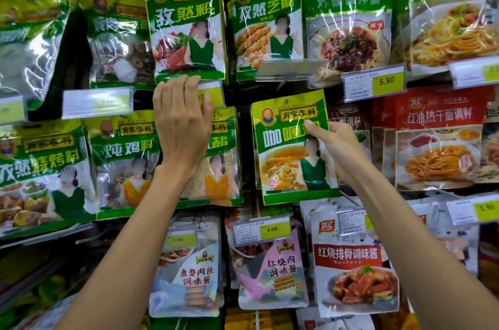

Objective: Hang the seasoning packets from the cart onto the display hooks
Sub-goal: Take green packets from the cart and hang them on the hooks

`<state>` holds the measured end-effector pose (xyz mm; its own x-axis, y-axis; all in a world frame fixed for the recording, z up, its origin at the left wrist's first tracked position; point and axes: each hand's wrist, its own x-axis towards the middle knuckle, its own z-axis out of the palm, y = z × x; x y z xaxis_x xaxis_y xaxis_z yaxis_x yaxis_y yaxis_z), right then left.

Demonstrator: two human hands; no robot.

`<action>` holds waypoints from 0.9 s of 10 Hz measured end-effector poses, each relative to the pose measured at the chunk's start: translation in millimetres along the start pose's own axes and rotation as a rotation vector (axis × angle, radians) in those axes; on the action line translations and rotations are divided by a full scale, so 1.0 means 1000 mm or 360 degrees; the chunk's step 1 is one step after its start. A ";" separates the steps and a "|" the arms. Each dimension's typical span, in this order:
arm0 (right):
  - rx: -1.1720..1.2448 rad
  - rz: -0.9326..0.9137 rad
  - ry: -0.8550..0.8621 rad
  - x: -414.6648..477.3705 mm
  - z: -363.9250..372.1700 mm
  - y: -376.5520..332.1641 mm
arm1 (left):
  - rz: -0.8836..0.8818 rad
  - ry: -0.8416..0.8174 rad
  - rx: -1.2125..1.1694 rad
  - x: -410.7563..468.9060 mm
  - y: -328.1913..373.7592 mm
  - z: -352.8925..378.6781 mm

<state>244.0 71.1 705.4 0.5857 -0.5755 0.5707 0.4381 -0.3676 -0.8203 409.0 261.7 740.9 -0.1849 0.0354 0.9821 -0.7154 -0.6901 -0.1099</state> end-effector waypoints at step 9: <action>-0.0939 -0.0216 0.0678 -0.010 -0.002 0.018 | -0.0027 -0.0062 -0.0106 -0.001 0.008 -0.017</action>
<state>244.2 68.5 685.3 0.1846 -0.6865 0.7033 -0.0217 -0.7183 -0.6954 391.8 268.0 736.3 -0.1473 0.0175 0.9889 -0.7618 -0.6397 -0.1021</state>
